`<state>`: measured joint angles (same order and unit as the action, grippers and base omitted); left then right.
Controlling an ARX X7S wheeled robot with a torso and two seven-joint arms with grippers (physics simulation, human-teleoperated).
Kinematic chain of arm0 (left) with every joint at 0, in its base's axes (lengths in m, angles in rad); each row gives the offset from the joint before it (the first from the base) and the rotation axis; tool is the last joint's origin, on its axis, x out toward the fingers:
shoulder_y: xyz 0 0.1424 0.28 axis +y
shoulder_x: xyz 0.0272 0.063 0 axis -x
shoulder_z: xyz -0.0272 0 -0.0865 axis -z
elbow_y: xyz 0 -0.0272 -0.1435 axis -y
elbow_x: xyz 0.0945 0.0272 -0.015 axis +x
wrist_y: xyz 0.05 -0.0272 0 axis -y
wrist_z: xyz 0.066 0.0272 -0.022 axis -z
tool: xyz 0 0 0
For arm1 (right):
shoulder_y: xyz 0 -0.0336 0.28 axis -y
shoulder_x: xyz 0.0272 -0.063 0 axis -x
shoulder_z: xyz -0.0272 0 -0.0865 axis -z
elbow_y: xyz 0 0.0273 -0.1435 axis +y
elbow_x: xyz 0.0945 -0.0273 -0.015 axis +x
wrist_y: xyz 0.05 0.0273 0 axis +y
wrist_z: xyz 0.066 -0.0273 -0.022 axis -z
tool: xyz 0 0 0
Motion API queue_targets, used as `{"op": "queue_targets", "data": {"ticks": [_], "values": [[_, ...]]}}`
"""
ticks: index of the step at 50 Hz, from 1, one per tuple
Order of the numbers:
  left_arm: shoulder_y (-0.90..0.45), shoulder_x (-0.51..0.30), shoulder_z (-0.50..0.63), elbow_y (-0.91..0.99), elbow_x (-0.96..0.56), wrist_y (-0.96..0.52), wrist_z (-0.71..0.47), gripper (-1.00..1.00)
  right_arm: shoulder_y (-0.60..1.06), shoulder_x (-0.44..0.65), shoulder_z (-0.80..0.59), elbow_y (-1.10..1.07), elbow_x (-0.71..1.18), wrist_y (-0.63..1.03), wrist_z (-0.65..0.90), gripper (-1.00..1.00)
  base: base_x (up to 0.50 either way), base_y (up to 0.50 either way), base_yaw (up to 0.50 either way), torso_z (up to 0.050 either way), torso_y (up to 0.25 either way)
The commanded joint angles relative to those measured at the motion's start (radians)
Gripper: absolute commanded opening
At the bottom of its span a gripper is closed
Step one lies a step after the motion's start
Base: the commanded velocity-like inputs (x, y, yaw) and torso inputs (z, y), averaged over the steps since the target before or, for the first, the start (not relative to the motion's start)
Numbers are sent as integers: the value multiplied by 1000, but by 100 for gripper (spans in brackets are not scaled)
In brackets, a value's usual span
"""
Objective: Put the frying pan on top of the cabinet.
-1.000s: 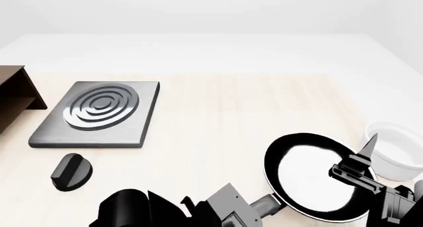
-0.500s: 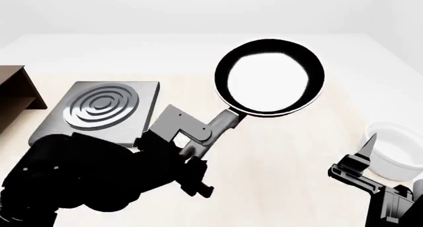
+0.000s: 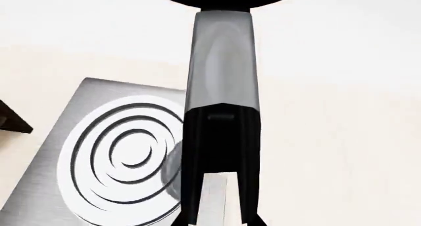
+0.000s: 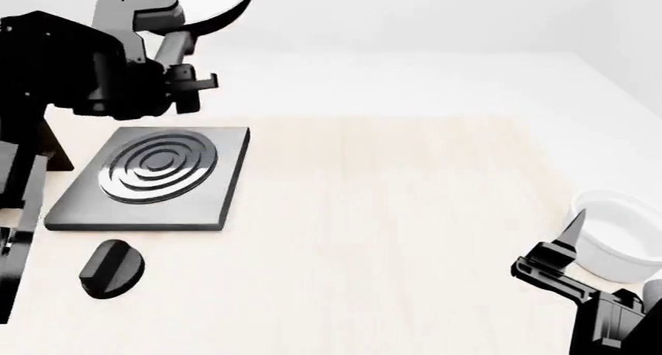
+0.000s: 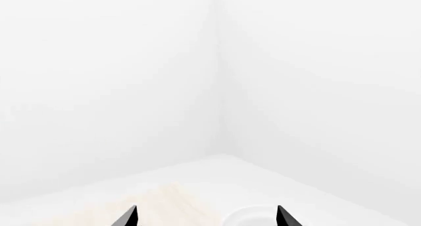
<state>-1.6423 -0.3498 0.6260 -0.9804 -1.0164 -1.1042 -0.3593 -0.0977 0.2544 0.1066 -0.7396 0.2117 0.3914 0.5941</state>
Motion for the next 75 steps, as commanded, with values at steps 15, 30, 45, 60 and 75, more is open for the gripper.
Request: {"op": "queue_targets", "data": {"ticks": [15, 30, 45, 60, 75], "values": [[-150, -170, -961, -328, 985, 66, -170, -100, 12, 8, -21, 18, -1, 3, 11, 100, 0, 0, 0, 0, 1], [-127, -250, -1002, -328, 1010, 77, -255, -100, 13, 13, -29, 22, -3, 1, 18, 100, 0, 0, -1, 1, 1], [-108, -245, -1023, -328, 1011, 93, -230, -100, 17, 17, -35, 29, 2, 1, 23, 100, 0, 0, -1, 0, 1], [-52, -235, -1035, -328, 1012, 90, -230, -100, 14, 23, -40, 24, 3, 2, 30, 100, 0, 0, 0, 1, 1], [14, -232, -1069, -328, 1014, 99, -239, -100, 13, 27, -46, 24, 2, 0, 35, 100, 0, 0, -1, 1, 1]]}}
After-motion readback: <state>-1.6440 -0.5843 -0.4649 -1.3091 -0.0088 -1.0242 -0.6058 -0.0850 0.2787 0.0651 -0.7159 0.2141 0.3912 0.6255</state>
